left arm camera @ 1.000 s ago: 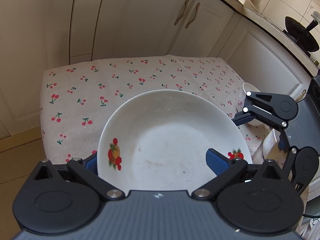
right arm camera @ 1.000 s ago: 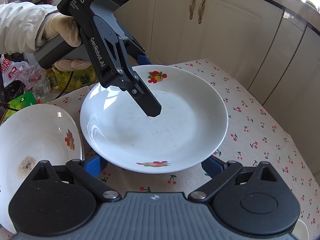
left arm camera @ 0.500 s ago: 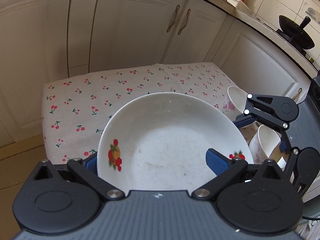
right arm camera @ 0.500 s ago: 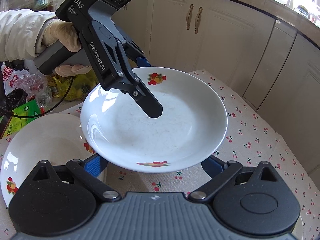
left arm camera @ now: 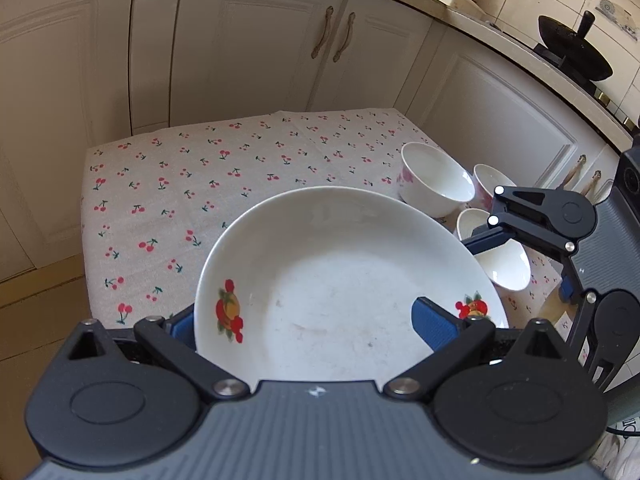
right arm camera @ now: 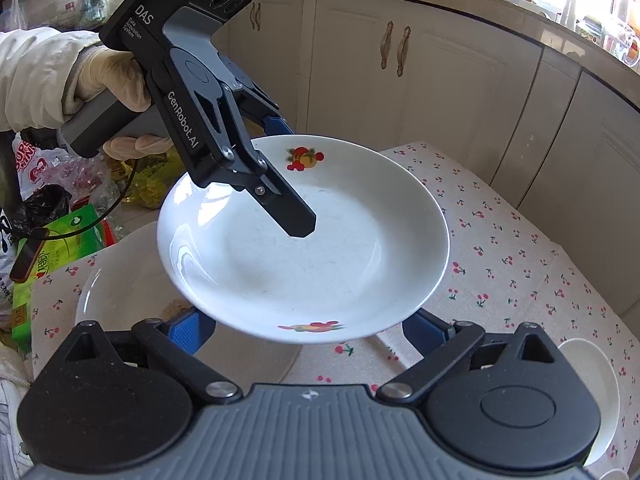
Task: Organize plates and bowls
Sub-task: 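Grasp the flowered plate rim with the left gripper and lift it, then carry the flowered plate onto the plate stack and lower it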
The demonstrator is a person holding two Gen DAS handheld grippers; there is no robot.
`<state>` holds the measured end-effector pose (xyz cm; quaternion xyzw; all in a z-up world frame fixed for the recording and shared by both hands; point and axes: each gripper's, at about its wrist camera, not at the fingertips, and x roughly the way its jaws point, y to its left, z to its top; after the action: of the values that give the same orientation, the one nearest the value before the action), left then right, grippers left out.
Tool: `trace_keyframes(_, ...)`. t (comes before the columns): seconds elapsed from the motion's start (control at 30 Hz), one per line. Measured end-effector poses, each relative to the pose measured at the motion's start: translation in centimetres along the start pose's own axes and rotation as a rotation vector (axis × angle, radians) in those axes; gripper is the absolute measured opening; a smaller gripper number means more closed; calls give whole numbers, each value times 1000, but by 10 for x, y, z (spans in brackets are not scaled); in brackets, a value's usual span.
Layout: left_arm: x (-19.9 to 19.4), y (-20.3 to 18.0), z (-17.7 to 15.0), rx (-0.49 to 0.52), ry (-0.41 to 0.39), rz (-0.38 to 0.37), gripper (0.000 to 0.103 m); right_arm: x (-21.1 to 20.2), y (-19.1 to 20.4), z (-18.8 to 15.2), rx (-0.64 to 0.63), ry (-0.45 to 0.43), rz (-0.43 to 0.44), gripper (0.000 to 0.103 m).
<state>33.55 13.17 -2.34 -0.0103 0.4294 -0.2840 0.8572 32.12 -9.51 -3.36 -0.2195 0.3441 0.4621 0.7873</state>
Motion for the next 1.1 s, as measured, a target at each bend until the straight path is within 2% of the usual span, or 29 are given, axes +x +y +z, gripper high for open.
trace_keyframes(0.33,-17,-27,-39,-1,16,4,101,-13,40,-26,32,7,13,101)
trace_keyframes(0.63,-25,-42,-66,-5,23,-8,101,-22,59,-36,46,1,15,101)
trace_keyframes(1.1,-20,-40,-89,-41,59,-21,101,-20,81,-47,23,27,-24,101)
